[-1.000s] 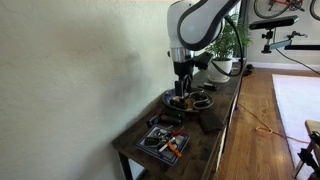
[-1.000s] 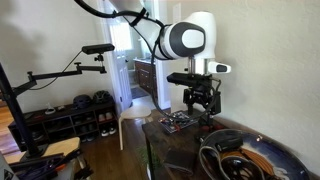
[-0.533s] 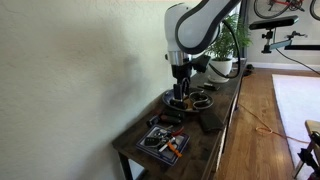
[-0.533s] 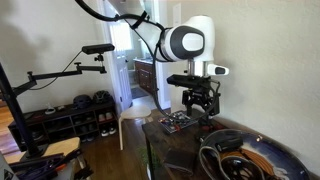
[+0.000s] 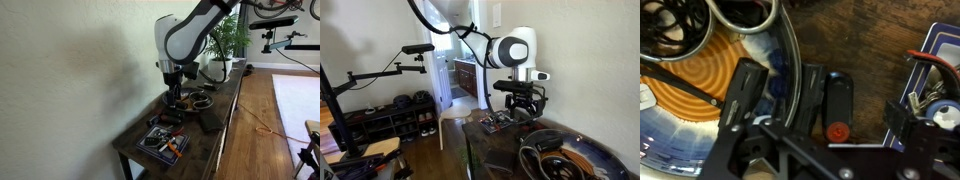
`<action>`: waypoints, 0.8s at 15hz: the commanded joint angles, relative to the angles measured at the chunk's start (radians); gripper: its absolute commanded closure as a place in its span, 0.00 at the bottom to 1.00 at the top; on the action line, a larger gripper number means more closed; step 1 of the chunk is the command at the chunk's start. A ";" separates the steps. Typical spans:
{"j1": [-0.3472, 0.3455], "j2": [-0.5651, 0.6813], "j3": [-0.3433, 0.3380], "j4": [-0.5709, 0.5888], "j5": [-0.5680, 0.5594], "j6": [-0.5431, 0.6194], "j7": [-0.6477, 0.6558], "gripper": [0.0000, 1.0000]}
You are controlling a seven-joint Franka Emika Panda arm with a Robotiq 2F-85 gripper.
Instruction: Take the black object from the desk and put it in the bowl
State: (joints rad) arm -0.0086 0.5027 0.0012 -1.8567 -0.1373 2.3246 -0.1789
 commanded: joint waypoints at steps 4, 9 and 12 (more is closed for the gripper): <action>0.002 0.107 0.012 0.126 -0.013 -0.016 -0.052 0.00; 0.006 0.165 0.028 0.189 -0.006 -0.023 -0.064 0.00; 0.013 0.193 0.034 0.216 -0.007 -0.026 -0.060 0.00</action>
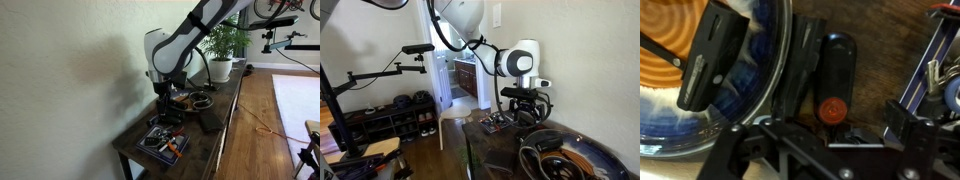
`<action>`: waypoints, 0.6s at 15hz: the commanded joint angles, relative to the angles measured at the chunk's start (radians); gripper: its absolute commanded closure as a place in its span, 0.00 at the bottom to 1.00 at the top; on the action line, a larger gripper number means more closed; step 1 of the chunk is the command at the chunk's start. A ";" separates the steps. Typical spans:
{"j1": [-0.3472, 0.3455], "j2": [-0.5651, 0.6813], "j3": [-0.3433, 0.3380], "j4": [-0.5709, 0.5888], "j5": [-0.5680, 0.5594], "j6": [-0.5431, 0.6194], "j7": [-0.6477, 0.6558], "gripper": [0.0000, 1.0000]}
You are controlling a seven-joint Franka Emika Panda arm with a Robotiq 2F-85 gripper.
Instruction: Take the black object from the desk and put it in the bowl
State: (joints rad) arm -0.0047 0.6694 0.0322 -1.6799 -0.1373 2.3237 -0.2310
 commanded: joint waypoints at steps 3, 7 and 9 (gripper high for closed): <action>0.015 0.055 0.006 0.062 -0.005 -0.028 -0.004 0.00; 0.006 0.087 0.014 0.086 0.006 -0.030 -0.011 0.00; 0.004 0.097 0.016 0.099 0.010 -0.034 -0.013 0.00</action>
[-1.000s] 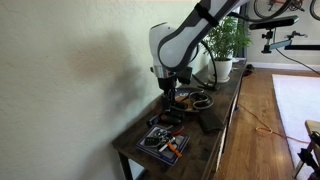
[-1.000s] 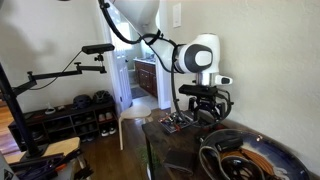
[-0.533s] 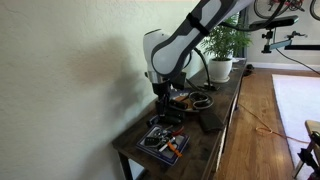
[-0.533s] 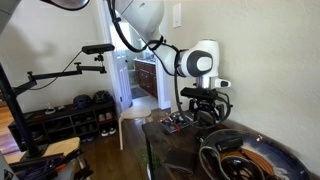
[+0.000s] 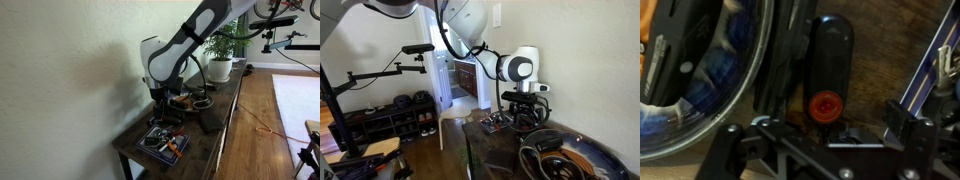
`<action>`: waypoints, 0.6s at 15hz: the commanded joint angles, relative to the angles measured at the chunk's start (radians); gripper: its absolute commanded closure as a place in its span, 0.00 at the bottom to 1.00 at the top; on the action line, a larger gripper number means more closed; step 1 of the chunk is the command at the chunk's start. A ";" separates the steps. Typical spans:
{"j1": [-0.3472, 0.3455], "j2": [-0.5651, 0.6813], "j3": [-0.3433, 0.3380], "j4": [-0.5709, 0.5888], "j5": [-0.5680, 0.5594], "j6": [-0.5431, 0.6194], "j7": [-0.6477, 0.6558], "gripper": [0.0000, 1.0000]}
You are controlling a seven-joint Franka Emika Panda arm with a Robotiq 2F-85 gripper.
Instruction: Take the black object from the desk and put it in the bowl
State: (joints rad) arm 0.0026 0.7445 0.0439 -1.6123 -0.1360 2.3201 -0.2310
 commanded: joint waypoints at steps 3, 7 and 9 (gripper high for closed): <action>-0.001 0.027 0.008 0.039 0.010 -0.041 -0.015 0.00; 0.013 0.020 0.006 0.041 -0.004 -0.052 -0.011 0.00; 0.018 0.023 0.006 0.044 -0.007 -0.057 -0.012 0.00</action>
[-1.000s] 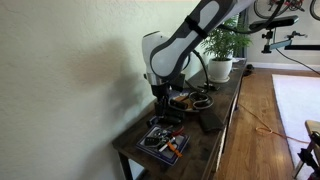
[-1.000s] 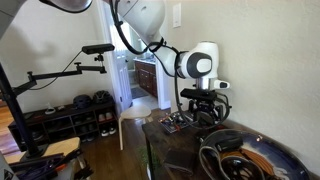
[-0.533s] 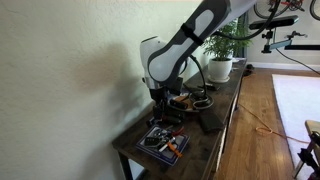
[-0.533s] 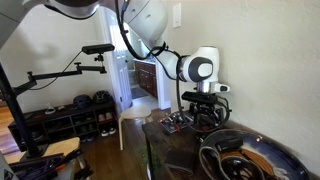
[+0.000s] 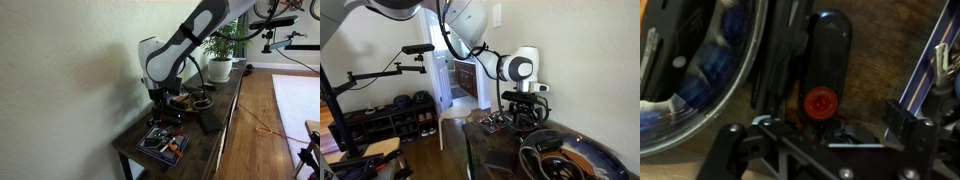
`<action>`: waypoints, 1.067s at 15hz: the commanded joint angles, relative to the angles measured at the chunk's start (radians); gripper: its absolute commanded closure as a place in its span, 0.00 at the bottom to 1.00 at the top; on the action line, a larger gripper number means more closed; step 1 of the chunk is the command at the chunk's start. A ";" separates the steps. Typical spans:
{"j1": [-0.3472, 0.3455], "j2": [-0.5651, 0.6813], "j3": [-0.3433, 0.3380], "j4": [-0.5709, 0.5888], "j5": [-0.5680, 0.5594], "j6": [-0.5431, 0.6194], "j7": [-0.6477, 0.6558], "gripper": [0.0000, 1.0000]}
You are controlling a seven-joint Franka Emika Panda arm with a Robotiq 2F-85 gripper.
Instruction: Take the black object from the desk and put it in the bowl
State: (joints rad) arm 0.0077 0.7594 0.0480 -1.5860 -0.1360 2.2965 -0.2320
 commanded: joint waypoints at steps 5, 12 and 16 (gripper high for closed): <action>0.028 0.011 -0.001 0.015 -0.015 -0.037 -0.011 0.00; 0.027 0.000 -0.023 -0.013 -0.033 -0.025 0.006 0.00; 0.017 -0.008 -0.031 -0.029 -0.027 -0.021 0.009 0.00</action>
State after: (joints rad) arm 0.0255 0.7728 0.0288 -1.5852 -0.1494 2.2888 -0.2346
